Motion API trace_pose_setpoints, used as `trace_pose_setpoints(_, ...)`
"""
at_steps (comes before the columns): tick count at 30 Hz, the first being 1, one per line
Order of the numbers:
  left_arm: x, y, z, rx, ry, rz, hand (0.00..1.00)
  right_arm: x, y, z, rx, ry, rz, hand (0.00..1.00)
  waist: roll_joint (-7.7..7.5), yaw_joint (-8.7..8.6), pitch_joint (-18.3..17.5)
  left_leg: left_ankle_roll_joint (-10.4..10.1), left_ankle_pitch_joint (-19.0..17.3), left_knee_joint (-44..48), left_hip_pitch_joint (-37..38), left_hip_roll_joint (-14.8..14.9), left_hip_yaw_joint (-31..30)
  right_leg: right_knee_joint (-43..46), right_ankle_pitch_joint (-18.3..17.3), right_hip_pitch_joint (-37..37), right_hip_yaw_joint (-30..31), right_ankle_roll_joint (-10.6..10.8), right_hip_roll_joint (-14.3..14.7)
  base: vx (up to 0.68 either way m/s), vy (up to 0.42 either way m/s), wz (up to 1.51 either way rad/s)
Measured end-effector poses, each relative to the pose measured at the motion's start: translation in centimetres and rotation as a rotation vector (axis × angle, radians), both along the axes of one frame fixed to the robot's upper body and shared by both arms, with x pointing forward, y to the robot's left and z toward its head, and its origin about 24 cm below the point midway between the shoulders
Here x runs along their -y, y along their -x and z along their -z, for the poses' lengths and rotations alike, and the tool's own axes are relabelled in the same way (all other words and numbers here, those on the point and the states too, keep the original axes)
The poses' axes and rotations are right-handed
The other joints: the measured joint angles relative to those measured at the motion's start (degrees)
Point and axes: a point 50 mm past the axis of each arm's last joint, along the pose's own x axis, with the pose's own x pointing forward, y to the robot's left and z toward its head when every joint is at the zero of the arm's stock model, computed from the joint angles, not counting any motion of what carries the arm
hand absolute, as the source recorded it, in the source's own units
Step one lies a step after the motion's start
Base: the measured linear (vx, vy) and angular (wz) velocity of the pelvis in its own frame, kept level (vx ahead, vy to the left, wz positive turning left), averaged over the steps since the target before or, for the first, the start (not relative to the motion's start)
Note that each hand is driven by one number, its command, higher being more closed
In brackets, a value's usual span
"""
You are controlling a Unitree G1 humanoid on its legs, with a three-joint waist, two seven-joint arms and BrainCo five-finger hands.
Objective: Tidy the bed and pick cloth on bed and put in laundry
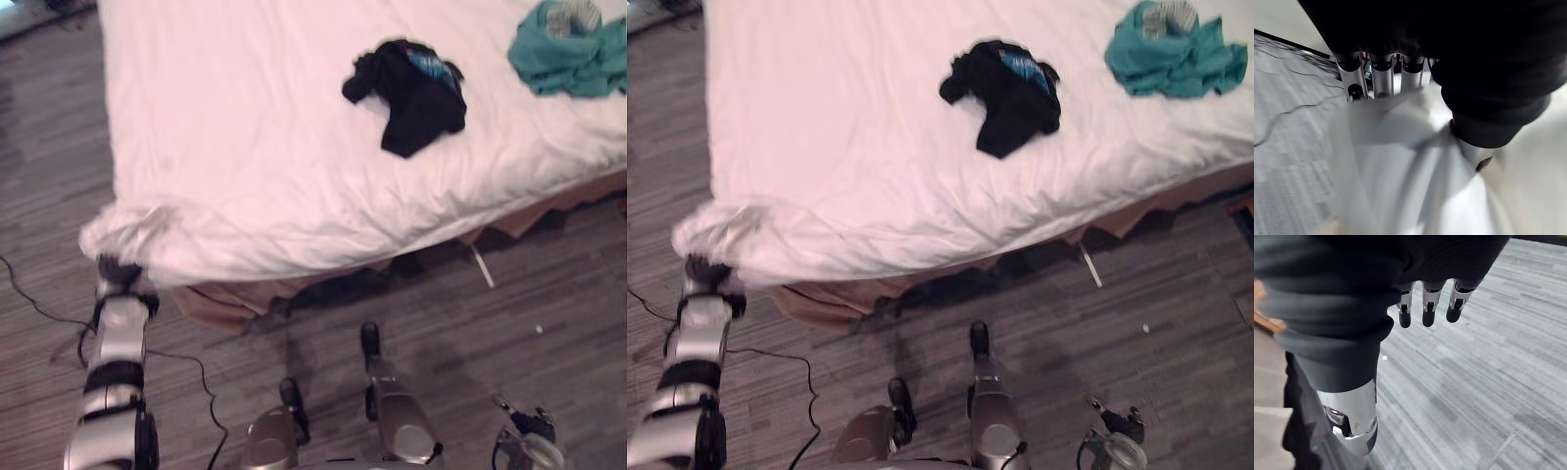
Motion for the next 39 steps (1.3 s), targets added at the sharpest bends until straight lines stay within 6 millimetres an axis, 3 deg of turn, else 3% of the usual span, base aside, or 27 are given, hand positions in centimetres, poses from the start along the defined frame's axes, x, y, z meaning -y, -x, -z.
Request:
trace_pose_setpoints(1,0.0,2.2,2.0,-0.038,0.056,-0.052,0.0,0.8,-0.3,-1.0,0.035,0.042,0.01,0.0,0.29,0.47,-1.4,0.0,0.0,-0.4,0.9,-0.1,-0.1,0.0,-0.2,0.7,-0.1,0.0,0.0,0.01,0.048,0.06)
trace_pose_setpoints(2,-0.2,5.3,4.2,-0.086,0.124,-0.132,0.0,1.7,-1.5,-2.8,0.1,0.112,0.013,1.0,0.52,0.48,-2.8,0.0,0.0,-1.1,1.8,-0.4,-0.3,-0.1,-0.5,1.5,-0.6,0.2,-0.3,0.01,0.048,0.06)
trace_pose_setpoints(3,-0.1,6.5,5.0,-0.101,0.15,-0.164,0.0,2.1,-1.9,-3.6,0.129,0.14,0.013,1.0,0.59,0.53,-3.3,0.0,0.0,-1.4,2.1,-0.5,-0.4,-0.1,-0.6,1.7,-0.8,0.4,-0.4,0.0,0.051,0.11)
trace_pose_setpoints(5,0.4,11.1,7.7,-0.137,0.262,-0.314,0.0,3.4,-4.0,-7.2,0.236,0.281,-0.01,1.0,0.38,1.08,-5.1,-0.1,0.1,-2.0,2.9,-1.0,-0.6,-0.1,-1.1,2.4,-1.0,1.0,-0.9,-0.02,0.056,0.07)
trace_pose_setpoints(6,0.5,11.6,8.0,-0.143,0.272,-0.328,0.0,3.4,-4.2,-7.6,0.247,0.296,-0.012,1.0,0.34,1.28,-5.2,-0.1,0.1,-2.0,3.0,-1.0,-0.6,-0.1,-1.1,2.5,-1.0,1.0,-0.9,-0.03,0.056,0.01)
trace_pose_setpoints(9,2.6,15.9,10.8,-0.229,0.373,-0.42,0.0,3.5,-8.1,-12.3,0.39,0.45,-0.108,1.0,-0.33,2.74,-5.8,-0.1,0.1,-2.3,4.6,-1.3,-0.9,-0.1,-1.2,4.1,-1.3,1.1,-1.3,-0.03,0.034,0.04)
trace_pose_setpoints(10,3.0,16.3,11.2,-0.237,0.395,-0.43,0.0,3.3,-9.0,-13.2,0.413,0.479,-0.143,1.0,-0.47,2.79,-5.8,0.0,0.1,-2.3,4.5,-1.5,-1.0,-0.1,-1.3,4.1,-1.3,1.1,-1.4,-0.04,0.031,0.09)
trace_pose_setpoints(12,5.1,17.8,12.9,-0.295,0.47,-0.45,0.0,1.9,-12.8,-16.6,0.498,0.58,-0.291,1.0,-1.05,3.15,-6.0,0.0,0.5,-2.4,4.2,-1.9,-2.3,-0.1,-1.2,4.1,-2.2,1.1,-2.0,-0.05,0.029,0.16)
trace_pose_setpoints(14,6.3,17.9,13.7,-0.329,0.513,-0.423,0.0,0.4,-15.4,-18.9,0.566,0.632,-0.386,1.0,-1.52,3.42,-6.0,0.1,0.8,-2.3,3.8,-2.0,-2.9,-0.1,-1.2,4.1,-2.7,1.1,-2.2,-0.05,0.01,0.22)
trace_pose_setpoints(15,7.2,17.7,14.0,-0.341,0.533,-0.4,0.0,-1.0,-17.3,-20.7,0.626,0.681,-0.463,1.0,-1.87,3.47,-5.9,0.2,1.2,-2.3,3.0,-2.2,-4.1,-0.1,-1.1,3.9,-3.7,1.0,-2.5,-0.04,-0.002,0.34)
trace_pose_setpoints(18,8.3,17.1,14.3,-0.357,0.541,-0.344,0.0,-4.1,-20.5,-24.2,0.753,0.725,-0.584,1.0,-2.84,3.69,-4.8,0.0,2.1,-2.0,0.1,-2.5,-6.0,-0.1,-0.9,2.3,-5.6,0.9,-3.1,-0.06,-0.011,0.46)
trace_pose_setpoints(19,8.4,16.6,14.2,-0.35,0.542,-0.333,0.0,-6.0,-22.0,-26.3,0.83,0.743,-0.639,1.0,-3.23,4.06,-3.0,0.0,2.4,-1.2,-1.9,-2.5,-7.3,-0.1,-0.6,1.5,-6.4,0.7,-3.3,-0.06,-0.018,0.42)
trace_pose_setpoints(20,8.4,16.2,14.2,-0.34,0.543,-0.328,0.0,-6.8,-22.6,-27.4,0.862,0.754,-0.659,1.0,-3.23,4.35,-1.7,0.0,2.5,-0.7,-2.5,-2.5,-7.9,0.1,-0.5,1.3,-7.1,0.5,-3.4,-0.07,-0.022,0.4)
trace_pose_setpoints(22,8.6,13.9,13.7,-0.286,0.546,-0.293,0.0,-8.7,-24.2,-31.0,0.946,0.819,-0.725,1.0,-2.85,5.56,2.0,-0.2,2.6,1.5,-6.3,-2.5,-9.5,1.3,-0.5,-1.6,-8.6,0.4,-3.7,-0.09,-0.017,0.37)
trace_pose_setpoints(26,8.9,10.2,12.5,-0.215,0.529,-0.204,0.0,-10.3,-26.5,-34.2,0.977,0.851,-0.772,1.0,-1.93,7.12,6.8,-0.3,3.8,3.6,-12.4,-2.5,-12.6,2.4,0.5,-5.4,-11.0,-0.3,-4.0,-0.07,-0.006,0.42)
trace_pose_setpoints(30,10.5,5.8,11.2,-0.167,0.513,-0.065,0.0,-10.4,-28.7,-32.7,0.872,0.748,-0.769,1.0,-0.04,10.14,8.1,-0.3,4.1,6.2,-20.1,-2.5,-15.0,2.5,1.3,-10.8,-12.5,0.2,-3.8,-0.03,0.02,0.28)
trace_pose_setpoints(33,11.7,3.6,10.5,-0.149,0.499,0.002,0.0,-12.0,-29.2,-33.4,0.964,0.689,-0.729,1.0,0.6,9.84,8.8,-0.3,4.2,6.9,-22.1,-2.5,-15.6,2.5,2.2,-12.5,-12.9,1.4,-4.2,-0.02,0.062,0.08)
trace_pose_setpoints(36,12.6,1.0,9.2,-0.102,0.495,0.062,0.0,-12.5,-29.5,-33.2,0.98,0.66,-0.722,1.0,0.77,9.8,8.9,-0.1,4.0,7.3,-22.5,-2.7,-15.6,2.6,2.2,-12.6,-12.5,1.4,-4.5,-0.03,0.075,-0.02)
trace_pose_setpoints(39,13.1,-0.2,8.4,-0.069,0.496,0.085,0.0,-14.4,-29.5,-33.0,1.009,0.63,-0.765,1.0,0.77,9.73,8.9,-0.1,4.0,7.1,-22.1,-2.6,-15.5,2.6,2.0,-12.5,-12.2,1.2,-4.3,-0.05,0.032,-0.07)
